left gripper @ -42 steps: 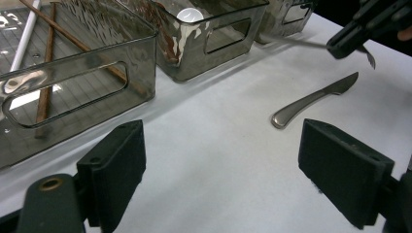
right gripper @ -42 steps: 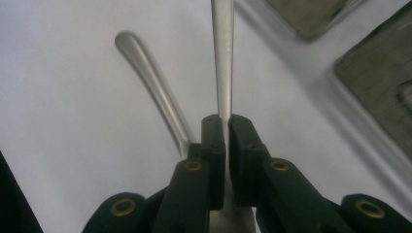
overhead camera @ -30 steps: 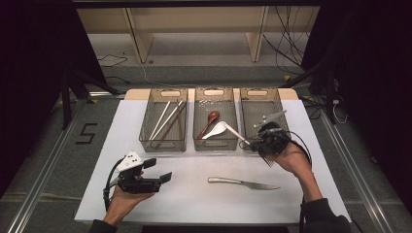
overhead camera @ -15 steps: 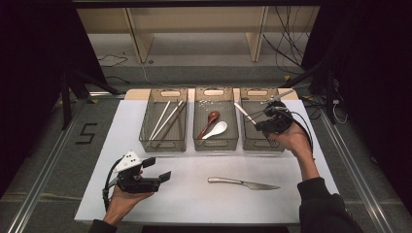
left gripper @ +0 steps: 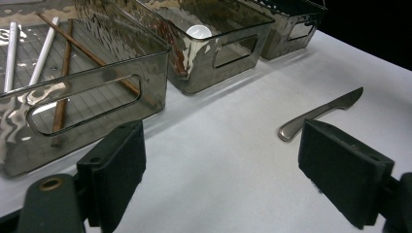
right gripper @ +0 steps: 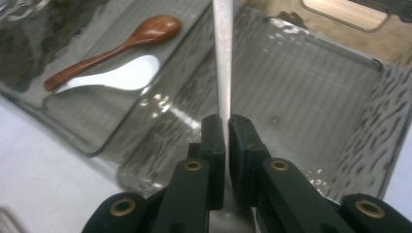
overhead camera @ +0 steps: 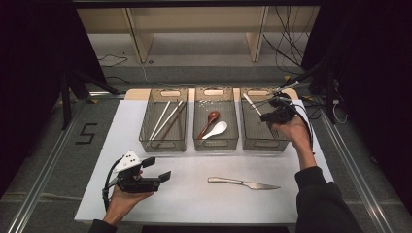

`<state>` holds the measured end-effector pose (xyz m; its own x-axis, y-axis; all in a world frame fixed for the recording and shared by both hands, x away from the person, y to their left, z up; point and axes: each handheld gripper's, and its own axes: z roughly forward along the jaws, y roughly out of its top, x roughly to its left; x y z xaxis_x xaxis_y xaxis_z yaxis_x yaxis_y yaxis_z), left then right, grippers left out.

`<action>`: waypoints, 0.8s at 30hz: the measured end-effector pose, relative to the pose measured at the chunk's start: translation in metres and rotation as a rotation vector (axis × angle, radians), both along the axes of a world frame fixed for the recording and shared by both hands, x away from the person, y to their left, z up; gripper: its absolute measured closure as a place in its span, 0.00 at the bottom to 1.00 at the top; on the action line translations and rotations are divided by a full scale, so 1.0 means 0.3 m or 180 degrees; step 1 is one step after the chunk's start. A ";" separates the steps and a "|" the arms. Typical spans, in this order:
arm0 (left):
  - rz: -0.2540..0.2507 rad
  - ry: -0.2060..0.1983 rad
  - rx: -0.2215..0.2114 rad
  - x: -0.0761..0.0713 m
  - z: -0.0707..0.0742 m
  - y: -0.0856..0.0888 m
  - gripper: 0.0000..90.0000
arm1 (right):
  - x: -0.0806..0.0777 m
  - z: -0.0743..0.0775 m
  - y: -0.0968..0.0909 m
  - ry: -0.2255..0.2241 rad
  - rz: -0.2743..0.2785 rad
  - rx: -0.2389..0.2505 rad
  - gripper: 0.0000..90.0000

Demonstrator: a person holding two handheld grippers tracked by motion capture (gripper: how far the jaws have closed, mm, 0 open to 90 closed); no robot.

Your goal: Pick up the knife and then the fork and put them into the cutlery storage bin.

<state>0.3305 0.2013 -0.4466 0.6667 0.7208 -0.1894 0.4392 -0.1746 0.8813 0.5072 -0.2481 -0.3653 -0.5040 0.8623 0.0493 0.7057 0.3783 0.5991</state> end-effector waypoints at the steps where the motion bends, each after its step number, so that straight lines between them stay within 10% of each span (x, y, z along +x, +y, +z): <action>1: -0.0004 0.0000 0.0003 0.000 0.000 0.000 0.19 | 0.007 -0.005 -0.005 0.0016 -0.0031 0.0015 0.96; 24: 0.0005 -0.0011 0.0001 -0.001 0.001 0.001 0.19 | 0.060 -0.112 -0.042 0.0219 -0.0355 0.0010 0.95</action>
<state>0.3303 0.2017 -0.4463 0.6662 0.7220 -0.1869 0.4365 -0.1743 0.8827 0.5252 -0.2608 -0.3990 -0.4003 0.9126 0.0831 0.7827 0.2934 0.5489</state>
